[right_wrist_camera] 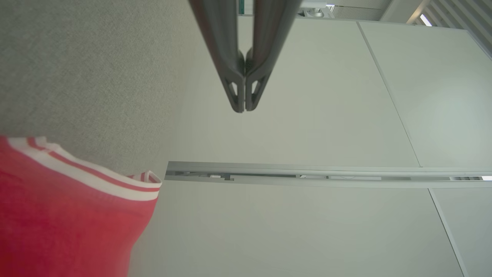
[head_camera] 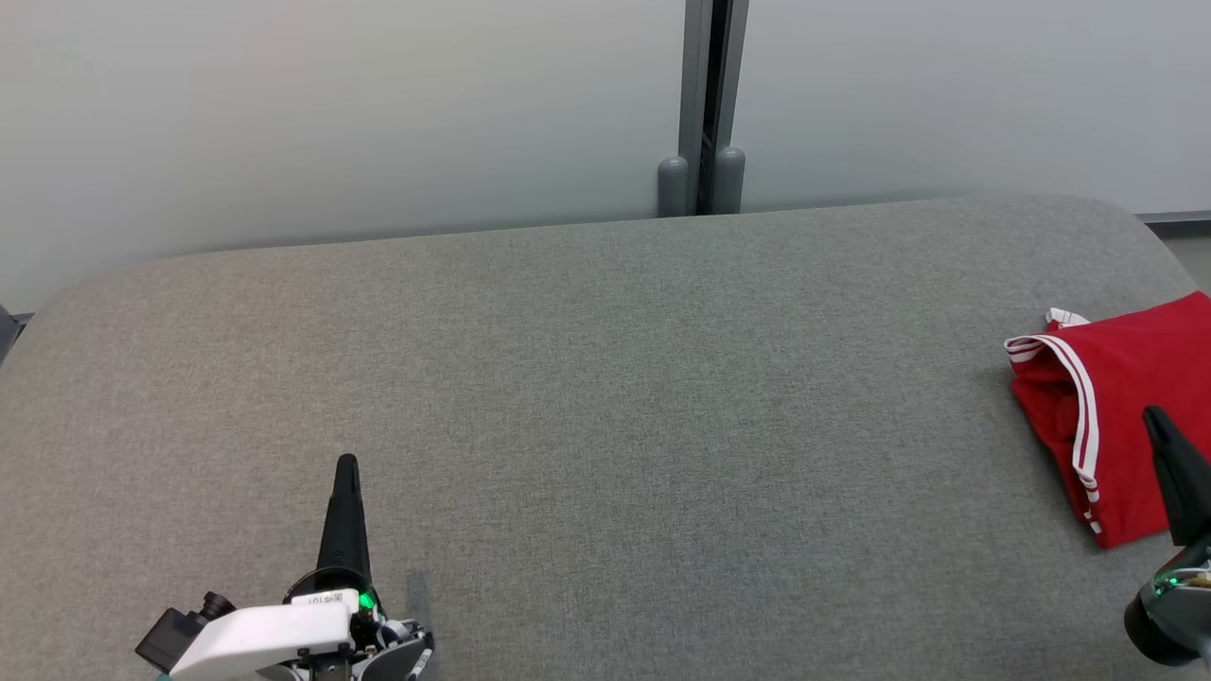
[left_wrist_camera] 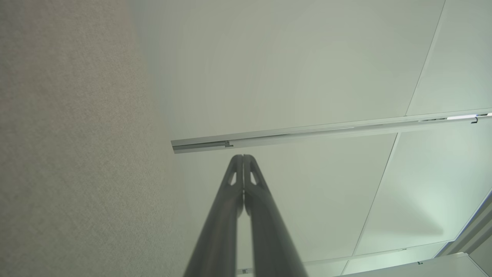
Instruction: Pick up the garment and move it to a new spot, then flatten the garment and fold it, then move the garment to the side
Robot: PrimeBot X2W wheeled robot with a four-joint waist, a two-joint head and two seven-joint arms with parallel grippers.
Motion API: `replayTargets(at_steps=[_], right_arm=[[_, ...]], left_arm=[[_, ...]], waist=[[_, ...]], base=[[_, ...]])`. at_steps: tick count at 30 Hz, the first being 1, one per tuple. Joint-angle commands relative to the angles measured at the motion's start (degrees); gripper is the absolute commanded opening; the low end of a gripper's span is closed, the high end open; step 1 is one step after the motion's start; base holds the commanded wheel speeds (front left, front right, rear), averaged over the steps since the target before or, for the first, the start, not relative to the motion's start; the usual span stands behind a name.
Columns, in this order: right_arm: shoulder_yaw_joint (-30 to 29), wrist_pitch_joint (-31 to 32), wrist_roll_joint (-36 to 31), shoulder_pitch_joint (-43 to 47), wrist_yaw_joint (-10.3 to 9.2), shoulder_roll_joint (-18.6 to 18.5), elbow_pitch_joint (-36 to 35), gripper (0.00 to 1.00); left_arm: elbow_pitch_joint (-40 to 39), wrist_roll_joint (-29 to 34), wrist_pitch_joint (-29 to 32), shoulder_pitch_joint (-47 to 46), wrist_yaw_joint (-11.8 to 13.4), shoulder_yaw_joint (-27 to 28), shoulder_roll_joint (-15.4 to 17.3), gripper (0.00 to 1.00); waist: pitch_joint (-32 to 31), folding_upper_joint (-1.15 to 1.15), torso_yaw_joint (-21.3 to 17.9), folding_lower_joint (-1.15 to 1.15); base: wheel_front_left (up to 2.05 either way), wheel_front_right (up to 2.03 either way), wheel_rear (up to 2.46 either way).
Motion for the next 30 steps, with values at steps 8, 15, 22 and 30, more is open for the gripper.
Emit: replayTargets(at_steps=[8, 15, 22, 30], right_arm=[[0.1, 0.1, 0.2, -0.3, 0.01, -0.5, 0.0, 0.00], [0.1, 0.1, 0.2, -0.3, 0.00, -0.5, 0.0, 0.00], [0.1, 0.1, 0.3, -0.3, 0.01, -0.5, 0.0, 0.00], [0.1, 0.1, 0.3, -0.3, 0.00, -0.5, 0.0, 0.00]], left_arm=[[0.0, -0.2, -0.1, -0.8, -0.2, 0.1, 0.2, 0.00], [0.0, -0.2, -0.1, -0.8, -0.2, 0.1, 0.2, 0.00], [0.0, -0.2, -0.1, -0.8, -0.2, 0.1, 0.2, 0.00], [0.0, -0.2, -0.1, -0.8, -0.2, 0.1, 0.2, 0.00]], waist=[[0.0, 0.00, 0.0, 0.00], [0.0, 0.00, 0.0, 0.00], [0.0, 0.00, 0.0, 0.00], [0.0, 0.00, 0.0, 0.00]], base=[[0.00, 0.00, 0.00], [0.00, 0.00, 0.00], [0.00, 0.00, 0.00], [0.00, 0.00, 0.00]])
